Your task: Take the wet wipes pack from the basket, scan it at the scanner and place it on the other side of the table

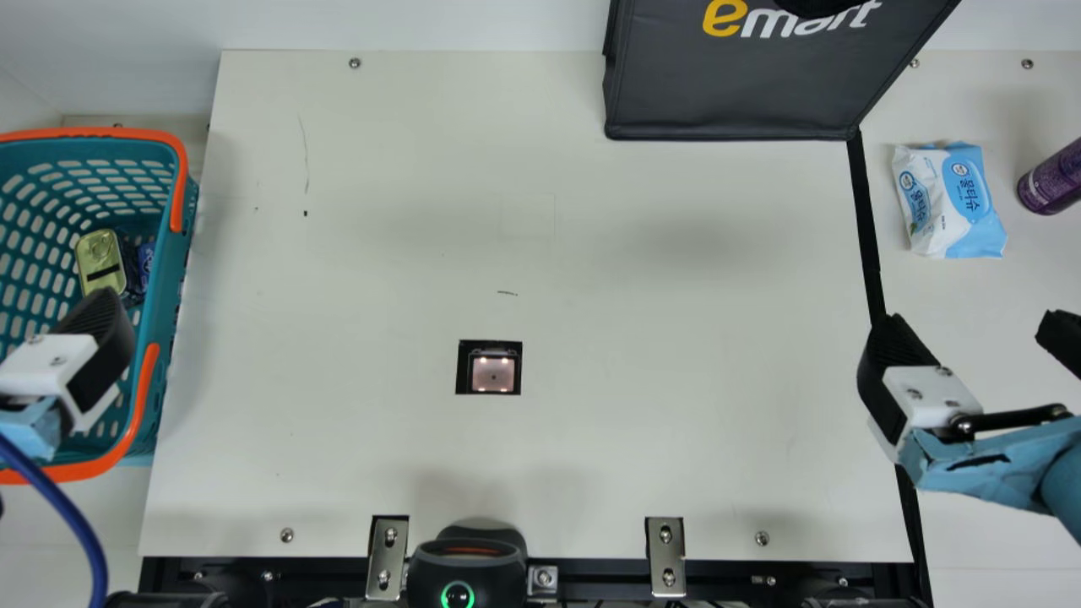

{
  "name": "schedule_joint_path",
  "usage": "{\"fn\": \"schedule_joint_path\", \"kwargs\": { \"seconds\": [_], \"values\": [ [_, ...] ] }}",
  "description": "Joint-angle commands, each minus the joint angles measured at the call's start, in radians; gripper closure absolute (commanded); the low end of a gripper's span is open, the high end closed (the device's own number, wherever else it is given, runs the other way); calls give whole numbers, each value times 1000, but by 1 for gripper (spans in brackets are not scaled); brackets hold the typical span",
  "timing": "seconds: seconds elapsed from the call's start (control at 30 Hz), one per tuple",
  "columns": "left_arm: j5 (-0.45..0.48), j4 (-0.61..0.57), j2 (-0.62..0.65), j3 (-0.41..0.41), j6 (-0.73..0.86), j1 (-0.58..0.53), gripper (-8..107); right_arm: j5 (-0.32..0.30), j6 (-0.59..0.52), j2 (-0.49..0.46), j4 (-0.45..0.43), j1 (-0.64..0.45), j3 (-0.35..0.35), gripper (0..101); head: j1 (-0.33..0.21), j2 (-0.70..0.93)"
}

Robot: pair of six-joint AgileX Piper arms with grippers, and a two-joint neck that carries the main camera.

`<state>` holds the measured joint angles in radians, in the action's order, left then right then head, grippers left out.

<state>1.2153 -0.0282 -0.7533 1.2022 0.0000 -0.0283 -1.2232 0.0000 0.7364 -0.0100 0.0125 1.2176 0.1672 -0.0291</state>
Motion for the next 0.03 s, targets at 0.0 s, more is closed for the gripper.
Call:
{"fn": "schedule_joint_path", "kwargs": {
  "seconds": [0.0],
  "values": [
    [0,0,0,0,0,0,9,0,0,0,0,0,0,6,-29,2]
  ]
}}
